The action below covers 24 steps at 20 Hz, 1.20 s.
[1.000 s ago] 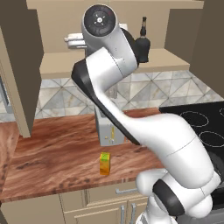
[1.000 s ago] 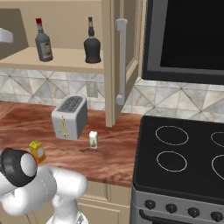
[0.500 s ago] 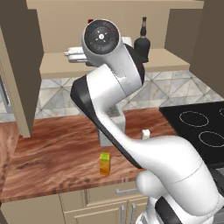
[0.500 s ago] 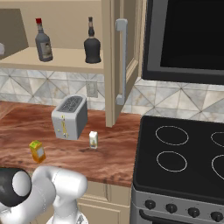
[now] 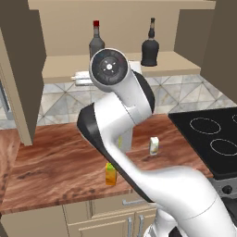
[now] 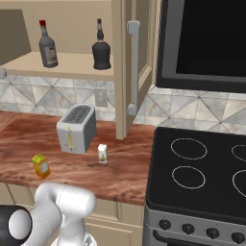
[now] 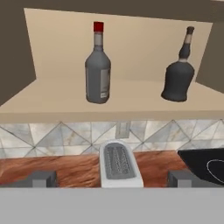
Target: Sort all alcoholic drinks to one cabinet, and non-alcoholic drinks to the other.
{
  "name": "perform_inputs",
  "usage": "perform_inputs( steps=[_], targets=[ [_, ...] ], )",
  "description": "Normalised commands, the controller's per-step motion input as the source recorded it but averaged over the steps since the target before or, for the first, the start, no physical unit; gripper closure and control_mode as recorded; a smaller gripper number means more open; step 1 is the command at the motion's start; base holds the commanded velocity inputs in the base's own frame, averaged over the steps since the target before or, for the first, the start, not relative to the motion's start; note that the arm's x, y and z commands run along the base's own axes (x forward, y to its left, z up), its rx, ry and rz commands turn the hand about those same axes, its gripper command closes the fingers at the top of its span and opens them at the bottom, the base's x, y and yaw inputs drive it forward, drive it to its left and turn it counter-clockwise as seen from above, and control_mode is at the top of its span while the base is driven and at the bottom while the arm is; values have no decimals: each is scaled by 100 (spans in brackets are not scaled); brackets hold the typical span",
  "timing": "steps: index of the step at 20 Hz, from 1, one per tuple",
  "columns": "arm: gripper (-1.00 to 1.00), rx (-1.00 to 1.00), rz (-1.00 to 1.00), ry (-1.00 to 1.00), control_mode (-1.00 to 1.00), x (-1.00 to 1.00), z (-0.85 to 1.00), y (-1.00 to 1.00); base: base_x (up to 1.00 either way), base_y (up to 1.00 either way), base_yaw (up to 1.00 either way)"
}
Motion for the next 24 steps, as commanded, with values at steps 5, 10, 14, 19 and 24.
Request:
perform_inputs(
  steps=[5,10,14,19,24],
  targets=[
    [-100,1,0,10,-100,-26,-43,0,0,0,0],
    [-100,1,0,11,-100,-25,-35,0,0,0,0],
    [-100,2,1,13,-100,-18,-31,0,0,0,0],
    [-100,5,0,14,-100,-18,-24,-2,0,0,0],
    [-100,4,2,12,-100,-21,-24,-3,0,0,0]
  ],
)
